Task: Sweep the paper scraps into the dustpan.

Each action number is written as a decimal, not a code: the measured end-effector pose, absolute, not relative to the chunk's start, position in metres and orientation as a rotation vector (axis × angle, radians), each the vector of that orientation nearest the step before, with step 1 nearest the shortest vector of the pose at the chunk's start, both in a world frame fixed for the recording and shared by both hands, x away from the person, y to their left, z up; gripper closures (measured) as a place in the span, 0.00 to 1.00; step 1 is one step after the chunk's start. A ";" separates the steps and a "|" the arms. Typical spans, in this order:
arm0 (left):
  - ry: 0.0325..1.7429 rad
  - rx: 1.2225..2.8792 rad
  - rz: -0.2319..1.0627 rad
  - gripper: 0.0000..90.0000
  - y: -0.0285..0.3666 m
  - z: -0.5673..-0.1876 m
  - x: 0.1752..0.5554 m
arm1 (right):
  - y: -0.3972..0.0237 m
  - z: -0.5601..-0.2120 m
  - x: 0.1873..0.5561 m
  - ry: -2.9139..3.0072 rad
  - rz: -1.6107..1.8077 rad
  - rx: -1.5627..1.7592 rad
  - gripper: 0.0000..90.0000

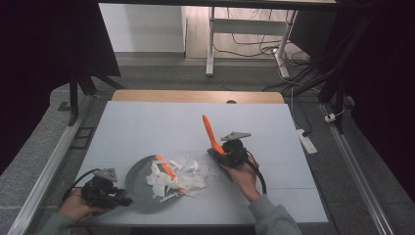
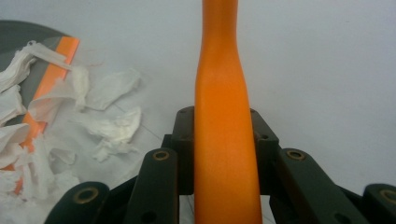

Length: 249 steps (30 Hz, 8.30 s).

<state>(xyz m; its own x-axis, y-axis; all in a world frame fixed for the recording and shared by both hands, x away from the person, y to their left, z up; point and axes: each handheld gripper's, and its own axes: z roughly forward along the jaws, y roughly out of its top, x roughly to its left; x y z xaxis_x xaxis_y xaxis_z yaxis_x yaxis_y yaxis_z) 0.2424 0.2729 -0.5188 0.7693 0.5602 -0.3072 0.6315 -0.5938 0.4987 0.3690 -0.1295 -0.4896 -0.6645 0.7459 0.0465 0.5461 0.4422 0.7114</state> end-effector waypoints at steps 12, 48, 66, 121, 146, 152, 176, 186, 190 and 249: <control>0.883 2.366 -0.158 0.68 0.272 -0.519 0.243 | -0.076 -0.497 0.358 2.498 1.054 0.999 0.78; 0.885 2.362 -0.161 0.68 0.272 -0.519 0.243 | -0.034 -0.461 0.370 2.481 1.308 0.918 0.78; 0.888 2.359 -0.161 0.68 0.272 -0.519 0.243 | -0.062 -0.487 0.399 2.456 1.144 1.045 0.78; 0.888 2.357 -0.166 0.68 0.272 -0.520 0.243 | -0.014 -0.453 0.357 2.528 1.414 0.871 0.78; 0.891 2.353 -0.171 0.68 0.271 -0.521 0.244 | 0.026 -0.490 0.333 2.709 1.290 0.774 0.78; 0.890 2.353 -0.172 0.68 0.272 -0.521 0.244 | 0.004 -0.466 0.344 2.593 1.384 0.833 0.78; 0.890 2.353 -0.172 0.68 0.271 -0.522 0.245 | -0.006 -0.503 0.380 2.588 1.118 0.965 0.78; 0.890 2.349 -0.174 0.68 0.272 -0.522 0.245 | 0.054 -0.486 0.343 2.718 1.303 0.780 0.78; 0.888 2.347 -0.175 0.68 0.272 -0.523 0.245 | 0.042 -0.477 0.347 2.669 1.334 0.784 0.78; 1.160 2.036 0.052 0.68 0.275 -0.507 0.251 | -0.137 -0.452 0.359 2.379 1.469 0.945 0.78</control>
